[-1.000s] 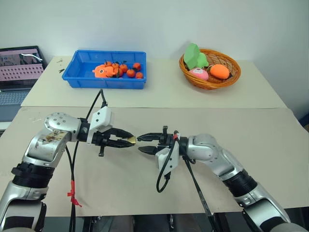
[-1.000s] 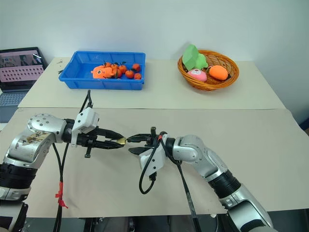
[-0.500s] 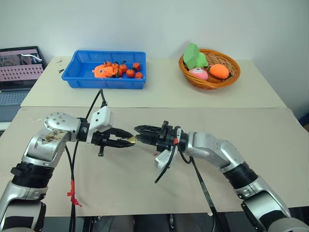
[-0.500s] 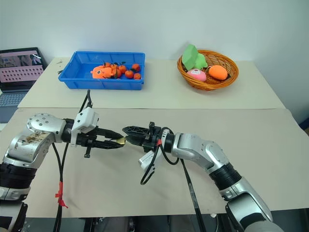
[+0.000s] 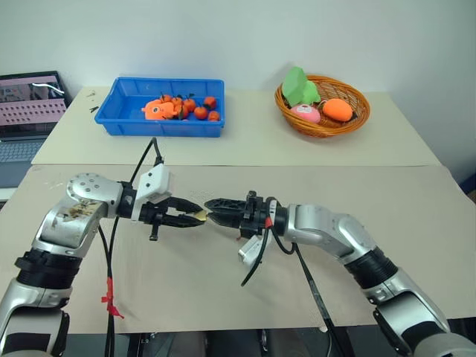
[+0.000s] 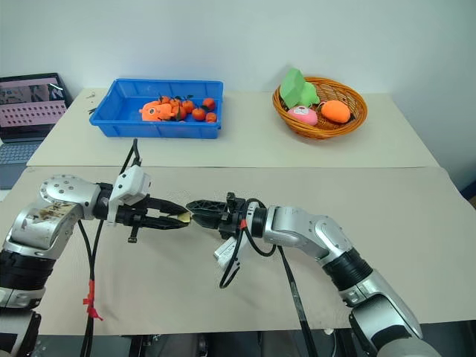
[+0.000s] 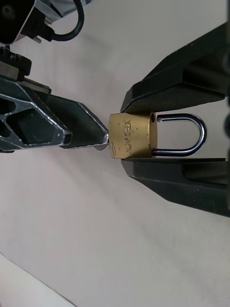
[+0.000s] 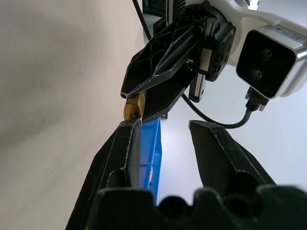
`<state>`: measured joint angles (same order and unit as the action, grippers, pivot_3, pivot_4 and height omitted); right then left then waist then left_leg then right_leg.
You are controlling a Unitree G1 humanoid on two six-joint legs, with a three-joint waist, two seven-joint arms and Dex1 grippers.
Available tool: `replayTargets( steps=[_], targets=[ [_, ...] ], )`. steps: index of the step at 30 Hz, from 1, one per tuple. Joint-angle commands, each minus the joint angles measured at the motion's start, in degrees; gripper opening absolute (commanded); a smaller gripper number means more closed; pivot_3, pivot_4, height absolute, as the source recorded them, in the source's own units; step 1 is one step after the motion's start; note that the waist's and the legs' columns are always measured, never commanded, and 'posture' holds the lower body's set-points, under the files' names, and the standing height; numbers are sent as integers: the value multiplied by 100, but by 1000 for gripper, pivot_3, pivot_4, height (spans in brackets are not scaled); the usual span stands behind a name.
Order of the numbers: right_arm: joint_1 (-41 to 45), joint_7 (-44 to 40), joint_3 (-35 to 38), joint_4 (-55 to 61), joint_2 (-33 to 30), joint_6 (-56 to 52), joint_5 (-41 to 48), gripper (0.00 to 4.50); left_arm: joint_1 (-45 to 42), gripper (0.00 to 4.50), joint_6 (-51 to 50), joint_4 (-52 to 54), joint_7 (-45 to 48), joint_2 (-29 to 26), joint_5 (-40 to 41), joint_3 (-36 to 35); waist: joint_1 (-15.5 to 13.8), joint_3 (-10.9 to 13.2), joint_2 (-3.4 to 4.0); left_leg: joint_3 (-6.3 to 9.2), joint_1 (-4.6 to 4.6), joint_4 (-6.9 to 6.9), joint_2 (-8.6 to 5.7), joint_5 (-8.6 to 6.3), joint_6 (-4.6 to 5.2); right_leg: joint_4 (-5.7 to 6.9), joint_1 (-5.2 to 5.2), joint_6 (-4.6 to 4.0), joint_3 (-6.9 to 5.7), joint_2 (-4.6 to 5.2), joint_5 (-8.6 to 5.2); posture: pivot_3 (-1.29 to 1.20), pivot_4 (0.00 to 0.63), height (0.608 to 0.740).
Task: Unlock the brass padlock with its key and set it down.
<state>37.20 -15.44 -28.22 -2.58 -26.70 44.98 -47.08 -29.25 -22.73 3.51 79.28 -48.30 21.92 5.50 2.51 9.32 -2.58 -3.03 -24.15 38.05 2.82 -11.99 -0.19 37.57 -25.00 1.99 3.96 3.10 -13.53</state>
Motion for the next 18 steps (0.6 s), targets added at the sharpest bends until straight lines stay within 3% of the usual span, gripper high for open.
replayTargets(
  steps=[1, 18],
  targets=[
    [92, -111, -277, 31, 157, 257, 123, 2156, -172, 806, 38, 196, -57, 39, 152, -180, -3, 0, 0, 0, 0, 0, 0, 0, 0, 1, 0, 0, 0, 0, 0, 0, 150, 740],
    [75, -253, -62, -322, -167, 250, 325, 2156, -147, 806, -177, 476, 57, -85, 277, -278, -4, 0, 0, 0, -1, 0, 0, 0, 0, 0, 0, 0, 0, 0, 0, 0, 150, 740]
  ],
)
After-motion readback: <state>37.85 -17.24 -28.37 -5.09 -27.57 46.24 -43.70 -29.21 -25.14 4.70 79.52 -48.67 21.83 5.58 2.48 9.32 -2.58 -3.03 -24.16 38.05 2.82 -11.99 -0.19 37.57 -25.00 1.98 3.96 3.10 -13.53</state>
